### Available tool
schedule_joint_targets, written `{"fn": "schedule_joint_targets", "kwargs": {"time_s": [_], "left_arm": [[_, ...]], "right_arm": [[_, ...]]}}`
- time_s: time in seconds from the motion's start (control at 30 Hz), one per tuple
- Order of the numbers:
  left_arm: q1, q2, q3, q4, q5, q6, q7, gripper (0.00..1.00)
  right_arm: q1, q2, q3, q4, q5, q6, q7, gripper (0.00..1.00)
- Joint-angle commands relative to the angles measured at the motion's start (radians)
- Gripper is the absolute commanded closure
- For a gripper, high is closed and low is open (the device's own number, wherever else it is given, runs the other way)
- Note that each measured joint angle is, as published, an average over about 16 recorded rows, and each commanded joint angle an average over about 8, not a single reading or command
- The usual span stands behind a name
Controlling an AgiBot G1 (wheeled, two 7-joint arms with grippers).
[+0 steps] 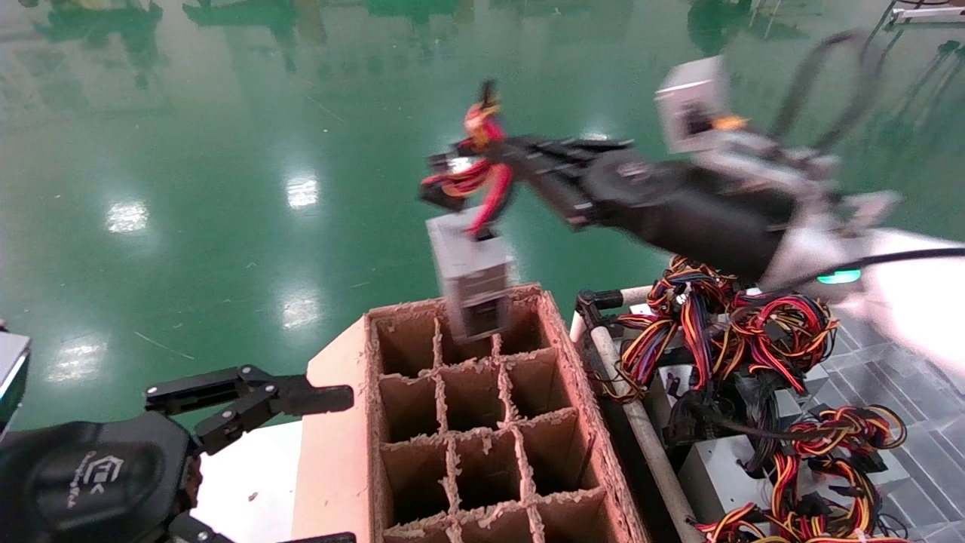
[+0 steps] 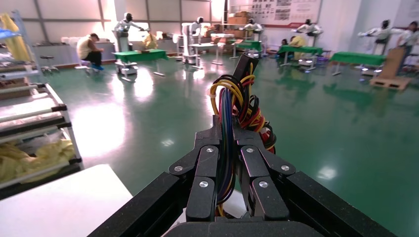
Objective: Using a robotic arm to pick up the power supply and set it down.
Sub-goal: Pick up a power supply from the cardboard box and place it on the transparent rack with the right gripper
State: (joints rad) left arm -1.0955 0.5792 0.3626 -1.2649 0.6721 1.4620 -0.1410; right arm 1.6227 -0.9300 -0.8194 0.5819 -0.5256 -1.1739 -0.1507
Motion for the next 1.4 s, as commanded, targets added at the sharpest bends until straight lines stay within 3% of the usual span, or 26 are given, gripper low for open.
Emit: {"fn": "schedule_joint_targets", "kwargs": {"time_s": [0.03,0.4,0.7,0.93,1.4], "left_arm": [[0.0,0.0,0.0,0.0,0.0,0.0,0.0,0.0],[0.0,0.0,0.0,0.0,0.0,0.0,0.0,0.0],[0.0,0.0,0.0,0.0,0.0,0.0,0.0,0.0],[0.0,0.0,0.0,0.0,0.0,0.0,0.0,0.0],[0.0,0.0,0.0,0.0,0.0,0.0,0.0,0.0]], "right_arm": [[0.005,0.06,0.011,0.04,0.011,-0.019,0.015,1.0],[0.054,0.448,0.06,0.154,0.009,-0.063,0.102,1.0],[0.0,0.661,0.057,0.068,0.01,-0.131,0.114,1.0],[-0.093,0.734,0.051,-0.076,0.066,-0.21,0.06,1.0],[-0.219,0.768,0.014,-0.289,0.094,-0.36,0.009,1.0]]}}
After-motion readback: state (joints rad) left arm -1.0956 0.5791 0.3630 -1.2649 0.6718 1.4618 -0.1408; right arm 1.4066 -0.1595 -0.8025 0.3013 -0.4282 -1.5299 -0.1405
